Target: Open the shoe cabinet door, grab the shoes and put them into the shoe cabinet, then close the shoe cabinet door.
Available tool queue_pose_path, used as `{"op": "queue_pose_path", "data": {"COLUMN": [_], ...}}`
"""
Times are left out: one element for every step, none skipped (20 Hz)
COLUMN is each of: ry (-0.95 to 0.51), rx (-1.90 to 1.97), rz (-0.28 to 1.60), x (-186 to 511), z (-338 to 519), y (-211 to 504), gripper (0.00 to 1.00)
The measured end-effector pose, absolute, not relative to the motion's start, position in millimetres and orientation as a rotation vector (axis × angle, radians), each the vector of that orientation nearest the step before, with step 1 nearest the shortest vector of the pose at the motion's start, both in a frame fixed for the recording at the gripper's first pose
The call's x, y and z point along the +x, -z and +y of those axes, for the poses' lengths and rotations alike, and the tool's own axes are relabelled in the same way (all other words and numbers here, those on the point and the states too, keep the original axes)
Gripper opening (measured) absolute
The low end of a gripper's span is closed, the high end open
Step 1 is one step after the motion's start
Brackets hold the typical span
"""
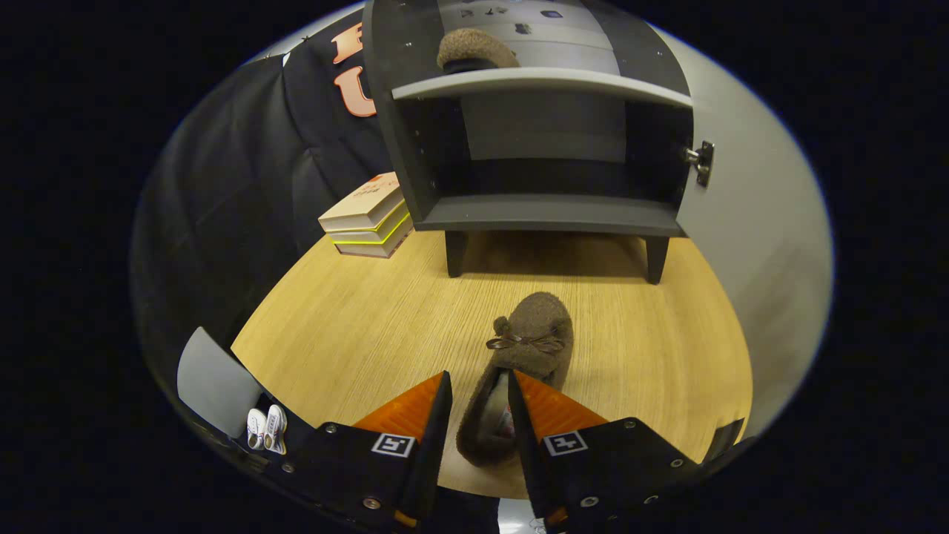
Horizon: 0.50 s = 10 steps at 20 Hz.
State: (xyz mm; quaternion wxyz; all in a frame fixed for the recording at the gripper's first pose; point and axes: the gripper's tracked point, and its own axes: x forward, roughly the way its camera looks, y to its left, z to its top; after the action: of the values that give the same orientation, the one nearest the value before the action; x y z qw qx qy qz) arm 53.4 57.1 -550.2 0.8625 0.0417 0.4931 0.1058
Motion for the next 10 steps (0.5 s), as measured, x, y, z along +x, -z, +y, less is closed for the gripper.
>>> {"op": "queue_pose_path", "data": {"ry": [-0.226, -0.231, -0.234, -0.232, -0.230, -0.229, -0.223, -0.215, -0.208, -0.205], "rx": [0.088, 0.084, 0.077, 0.070, 0.064, 0.063, 0.058, 0.055, 0.050, 0.045], "rz": [1.049, 1.062, 1.070, 1.069, 1.073, 1.072, 1.071, 1.064, 1.055, 1.051], "x": [51.8, 51.4, 51.6, 54.0, 56.8, 59.2, 64.0, 69.2, 74.5, 76.8], "z": [58.8, 60.6, 61.0, 60.5, 60.9, 61.5, 61.6, 61.8, 62.5, 63.8], "y": [563.3, 575.2, 584.1, 593.1, 601.7, 608.7, 616.3, 620.6, 624.8, 628.5], "gripper": [0.48, 0.45, 0.45, 0.44, 0.44, 0.43, 0.43, 0.43, 0.36, 0.34]}}
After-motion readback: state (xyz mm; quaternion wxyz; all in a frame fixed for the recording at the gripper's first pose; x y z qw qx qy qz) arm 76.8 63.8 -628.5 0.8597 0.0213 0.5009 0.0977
